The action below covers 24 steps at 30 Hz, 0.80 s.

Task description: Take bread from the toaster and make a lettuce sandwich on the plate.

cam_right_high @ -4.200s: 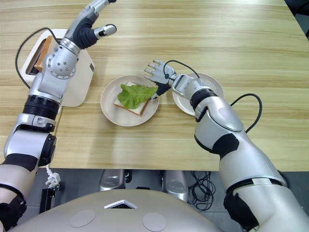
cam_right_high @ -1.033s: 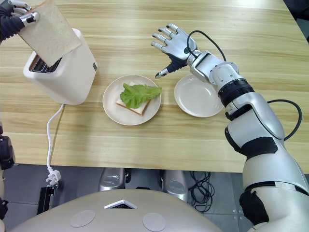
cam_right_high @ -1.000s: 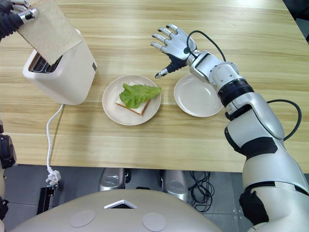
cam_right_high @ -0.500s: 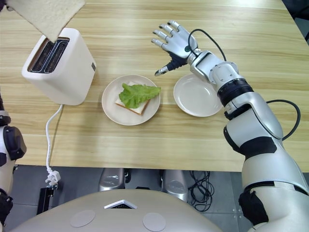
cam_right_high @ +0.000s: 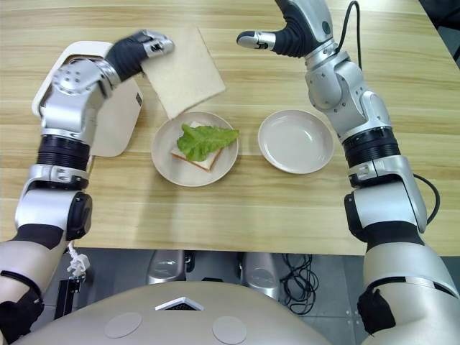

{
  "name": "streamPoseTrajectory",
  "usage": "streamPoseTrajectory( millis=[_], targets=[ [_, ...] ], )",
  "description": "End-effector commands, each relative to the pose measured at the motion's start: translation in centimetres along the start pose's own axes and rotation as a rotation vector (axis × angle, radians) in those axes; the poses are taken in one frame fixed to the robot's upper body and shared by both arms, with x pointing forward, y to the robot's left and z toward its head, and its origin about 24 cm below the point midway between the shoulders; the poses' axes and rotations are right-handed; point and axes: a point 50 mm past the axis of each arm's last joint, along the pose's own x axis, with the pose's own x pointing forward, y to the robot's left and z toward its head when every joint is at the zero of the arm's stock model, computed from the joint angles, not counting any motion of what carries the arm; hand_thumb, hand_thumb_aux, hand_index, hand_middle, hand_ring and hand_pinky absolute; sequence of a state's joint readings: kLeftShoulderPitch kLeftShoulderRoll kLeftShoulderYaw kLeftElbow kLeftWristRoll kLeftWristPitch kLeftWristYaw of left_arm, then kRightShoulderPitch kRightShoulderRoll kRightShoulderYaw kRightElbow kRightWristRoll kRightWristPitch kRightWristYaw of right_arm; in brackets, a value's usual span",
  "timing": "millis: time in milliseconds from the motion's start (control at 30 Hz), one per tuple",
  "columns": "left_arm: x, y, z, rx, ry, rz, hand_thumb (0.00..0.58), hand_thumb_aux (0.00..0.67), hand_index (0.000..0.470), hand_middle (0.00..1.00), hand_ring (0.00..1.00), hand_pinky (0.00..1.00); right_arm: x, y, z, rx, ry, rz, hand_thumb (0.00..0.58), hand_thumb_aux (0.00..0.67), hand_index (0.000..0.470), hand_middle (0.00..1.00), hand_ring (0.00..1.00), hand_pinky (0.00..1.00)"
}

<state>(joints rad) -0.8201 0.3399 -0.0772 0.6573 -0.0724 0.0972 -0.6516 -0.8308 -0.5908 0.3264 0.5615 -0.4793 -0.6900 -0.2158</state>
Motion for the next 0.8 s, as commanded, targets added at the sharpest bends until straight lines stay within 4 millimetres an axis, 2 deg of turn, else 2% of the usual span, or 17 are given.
streamPoseTrajectory(
  millis=[33,233,467,800],
  targets=[
    [1.1,-1.0,-1.5,0.011,0.071,-0.046,0.580,0.670,0.460,1.00,1.00,1.00,-0.5,1.0,1.5,0.066,-0.087,0.085,0.000,0.000,0.000,0.00,0.00,0.00],
    [2.2,-2.4,-3.8,0.024,0.178,-0.091,0.580,0.670,0.460,1.00,1.00,1.00,-1.8,4.1,2.1,0.073,-0.095,0.270,0.000,0.000,0.000,0.00,0.00,0.00],
    [1.9,-3.0,-6.1,0.049,0.285,-0.130,0.580,0.670,0.460,1.00,1.00,1.00,-3.5,7.9,1.5,0.031,-0.049,0.475,0.000,0.000,0.000,0.00,0.00,0.00],
    [1.5,-3.6,-7.9,0.055,0.365,-0.143,0.580,0.670,0.460,1.00,1.00,1.00,-4.6,11.1,1.0,-0.035,-0.021,0.612,0.000,0.000,0.000,0.00,0.00,0.00]
  ],
)
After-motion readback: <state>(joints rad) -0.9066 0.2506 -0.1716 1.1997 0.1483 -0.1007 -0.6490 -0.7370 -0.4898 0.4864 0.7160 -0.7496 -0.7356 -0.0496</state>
